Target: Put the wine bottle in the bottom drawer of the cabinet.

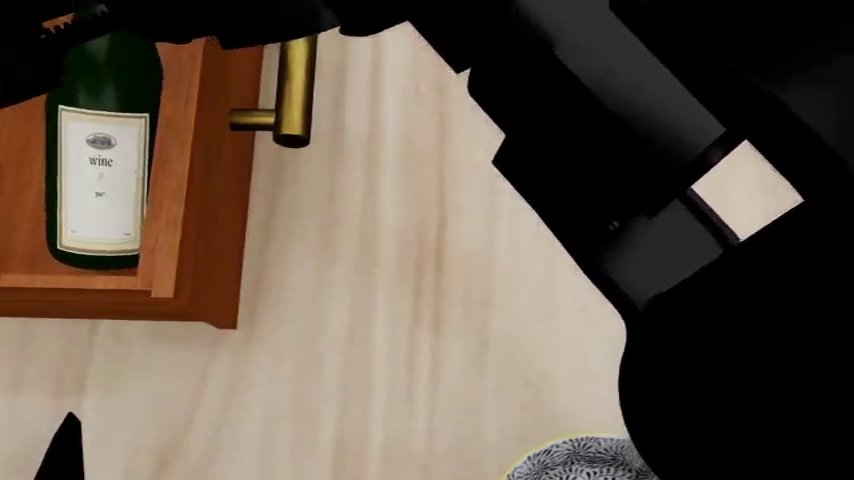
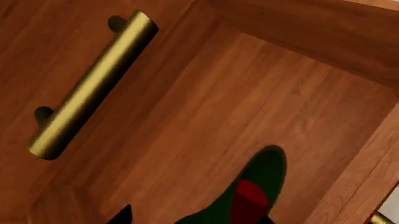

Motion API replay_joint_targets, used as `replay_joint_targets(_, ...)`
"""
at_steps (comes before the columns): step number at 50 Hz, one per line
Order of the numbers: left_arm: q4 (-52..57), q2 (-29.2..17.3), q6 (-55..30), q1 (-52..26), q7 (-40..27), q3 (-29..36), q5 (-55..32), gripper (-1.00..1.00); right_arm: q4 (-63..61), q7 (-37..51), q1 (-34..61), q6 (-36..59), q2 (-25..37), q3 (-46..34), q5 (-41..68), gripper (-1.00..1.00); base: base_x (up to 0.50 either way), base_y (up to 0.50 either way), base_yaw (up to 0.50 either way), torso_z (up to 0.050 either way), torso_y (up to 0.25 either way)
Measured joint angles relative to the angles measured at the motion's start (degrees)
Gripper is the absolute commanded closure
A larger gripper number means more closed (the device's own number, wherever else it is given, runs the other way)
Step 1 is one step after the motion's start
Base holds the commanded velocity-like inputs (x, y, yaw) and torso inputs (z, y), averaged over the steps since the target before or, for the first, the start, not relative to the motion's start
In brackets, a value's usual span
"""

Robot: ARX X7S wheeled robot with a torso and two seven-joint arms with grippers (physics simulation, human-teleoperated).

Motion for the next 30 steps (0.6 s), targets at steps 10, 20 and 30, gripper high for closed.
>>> replay_joint_targets(10,-0.2,0.1,-0.1,-0.1,0.2,0.2,-0.2,-1.0,1.4,-1.7,3.5,2.2,0.0,-3.5,-0.9,-1.0,0.0,0.0,0.0,0.0,-0.002)
replay_joint_targets(20,-0.3,0.3,0.0,0.0,0.4,0.2,-0.2,-1.0,4.3,-3.0,7.6,3.4,0.0,-8.6,-3.7,-1.0,0.0,0.0,0.0,0.0,0.0)
replay_joint_targets(30,-0.5,0.6,-0.3,-0.3,0.5,0.4,-0.2,-1.0,6.4,-4.8,10.7,3.7,0.0,-11.1,-5.2,-1.0,0.0,0.0,0.0,0.0,0.0)
